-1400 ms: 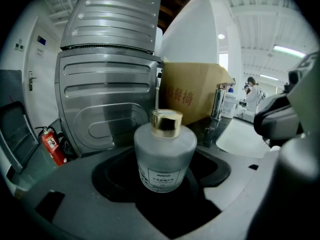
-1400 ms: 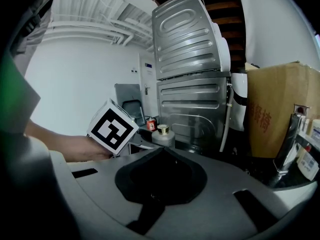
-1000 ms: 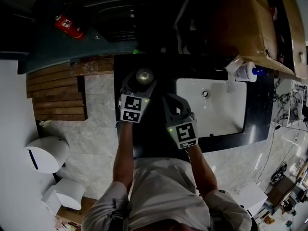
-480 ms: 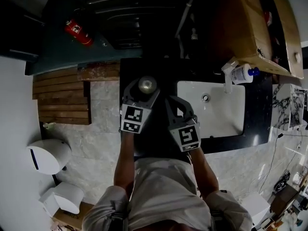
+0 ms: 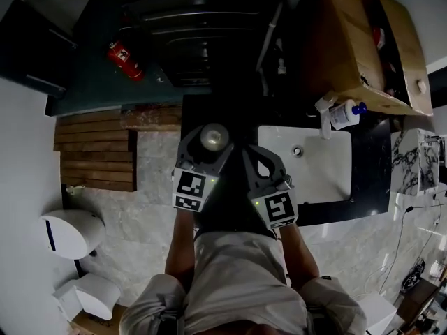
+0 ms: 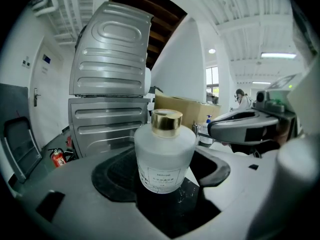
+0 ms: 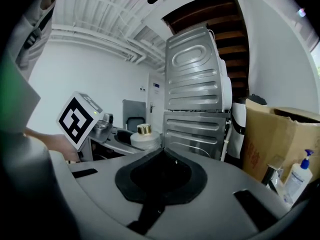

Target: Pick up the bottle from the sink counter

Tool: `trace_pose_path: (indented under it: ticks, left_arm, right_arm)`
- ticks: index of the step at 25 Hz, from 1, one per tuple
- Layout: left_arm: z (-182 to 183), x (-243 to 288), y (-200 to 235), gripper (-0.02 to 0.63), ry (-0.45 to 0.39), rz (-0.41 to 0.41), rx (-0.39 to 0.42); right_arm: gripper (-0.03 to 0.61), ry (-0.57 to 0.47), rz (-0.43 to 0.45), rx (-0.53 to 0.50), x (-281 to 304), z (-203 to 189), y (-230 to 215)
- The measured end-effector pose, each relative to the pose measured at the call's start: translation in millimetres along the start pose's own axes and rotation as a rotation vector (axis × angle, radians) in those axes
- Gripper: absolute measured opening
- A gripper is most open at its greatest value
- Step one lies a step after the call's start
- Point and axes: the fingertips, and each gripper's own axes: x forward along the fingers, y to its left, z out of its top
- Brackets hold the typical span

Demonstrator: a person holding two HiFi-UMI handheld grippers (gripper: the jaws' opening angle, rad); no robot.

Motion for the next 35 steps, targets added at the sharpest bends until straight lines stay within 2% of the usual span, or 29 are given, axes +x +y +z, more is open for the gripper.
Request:
trace_pose_path:
  ticks: [4, 13, 21, 26, 35]
  left_arm:
    - [17.8, -17.5, -5.1, 0.322, -0.033, -0.012, -0.009]
    - [54.0, -56.1, -14.3, 0.322, -0.092, -0.016, 0.033]
    - [59.2, -79.0, -20.8, 0.322, -0.104, 0.004, 0.030]
    - [62.1, -87.2, -24.9, 0.322, -0.105, 0.004, 0.035]
    - [67.9, -93.4, -26.8, 0.322, -0.113, -0.003, 0.044]
  right_arm:
    - [-0.008, -0.030, -0.001, -0.018, -9.5, 17.1, 1.0]
    - [-0.008, -0.069, 0.007, -0.048, -27.0, 47.0, 7.5]
    - [-0.008, -0.096, 0.027, -0.069, -42.1, 61.5, 14.7]
    - [-0.008, -0.105, 0.057, -0.024, -51.0, 65.8, 19.4]
    - [-0.008, -0.102, 0.047, -0.041, -51.1, 68.4, 21.1]
